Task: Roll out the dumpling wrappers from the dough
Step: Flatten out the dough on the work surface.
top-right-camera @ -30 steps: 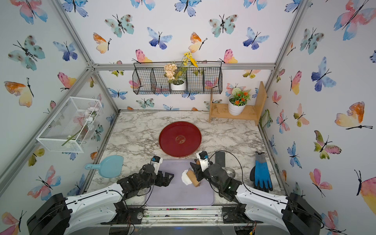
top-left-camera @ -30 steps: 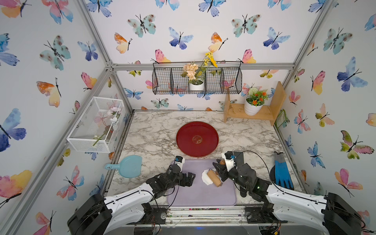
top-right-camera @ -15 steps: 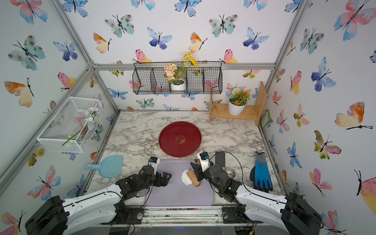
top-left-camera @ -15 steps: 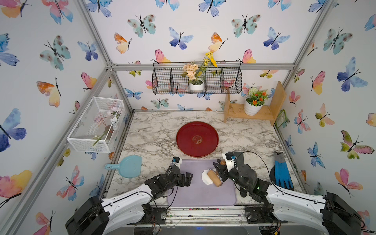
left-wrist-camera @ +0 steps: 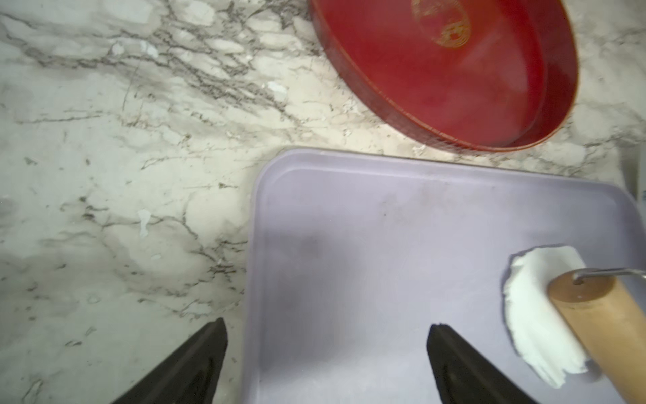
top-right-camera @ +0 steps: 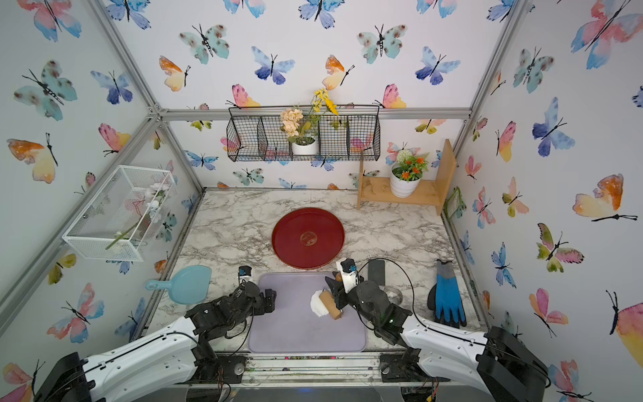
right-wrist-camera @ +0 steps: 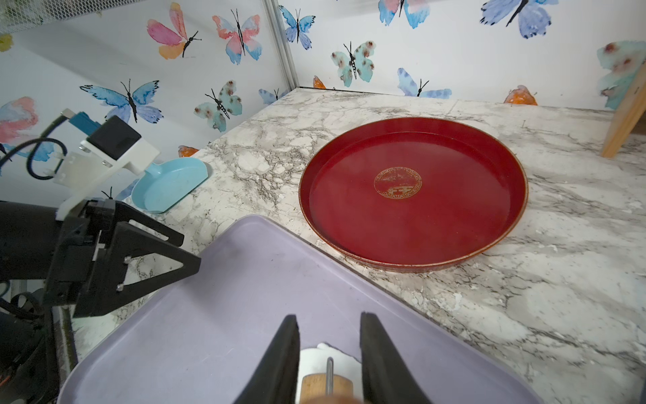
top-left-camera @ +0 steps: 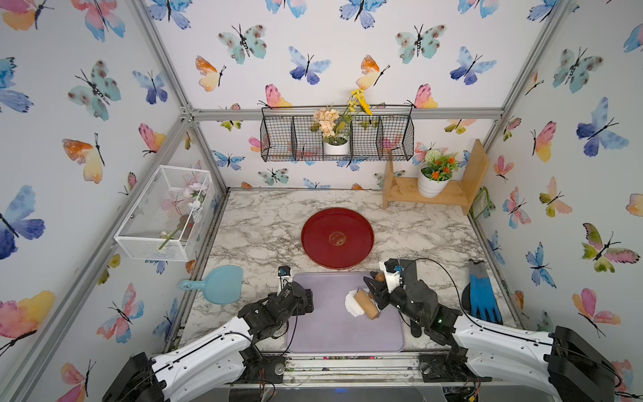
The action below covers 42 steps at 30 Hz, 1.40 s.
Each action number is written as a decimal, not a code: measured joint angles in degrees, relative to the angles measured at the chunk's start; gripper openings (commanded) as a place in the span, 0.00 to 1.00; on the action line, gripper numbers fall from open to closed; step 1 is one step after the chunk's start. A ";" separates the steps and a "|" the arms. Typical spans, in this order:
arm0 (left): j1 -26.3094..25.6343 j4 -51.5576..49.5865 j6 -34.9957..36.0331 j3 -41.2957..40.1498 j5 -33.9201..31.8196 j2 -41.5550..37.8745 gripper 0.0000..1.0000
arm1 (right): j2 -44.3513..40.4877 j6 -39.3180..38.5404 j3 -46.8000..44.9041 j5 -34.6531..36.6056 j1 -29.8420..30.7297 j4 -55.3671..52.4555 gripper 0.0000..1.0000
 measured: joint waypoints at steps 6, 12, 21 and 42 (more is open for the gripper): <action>0.22 -0.96 -3.13 -1.62 -1.70 0.24 0.83 | -0.02 0.00 0.00 0.02 0.00 -0.04 0.02; 1.62 -0.42 -3.76 -3.39 -1.31 1.55 0.73 | -0.35 -0.04 0.02 -0.02 0.00 -0.24 0.02; 1.95 3.43 -3.67 -3.50 1.66 5.44 0.54 | -2.03 -0.70 0.02 -1.51 0.00 -1.66 0.02; 2.73 5.11 -2.86 -3.61 0.74 9.81 0.15 | 7.39 1.77 -2.64 -0.79 -0.07 14.64 0.02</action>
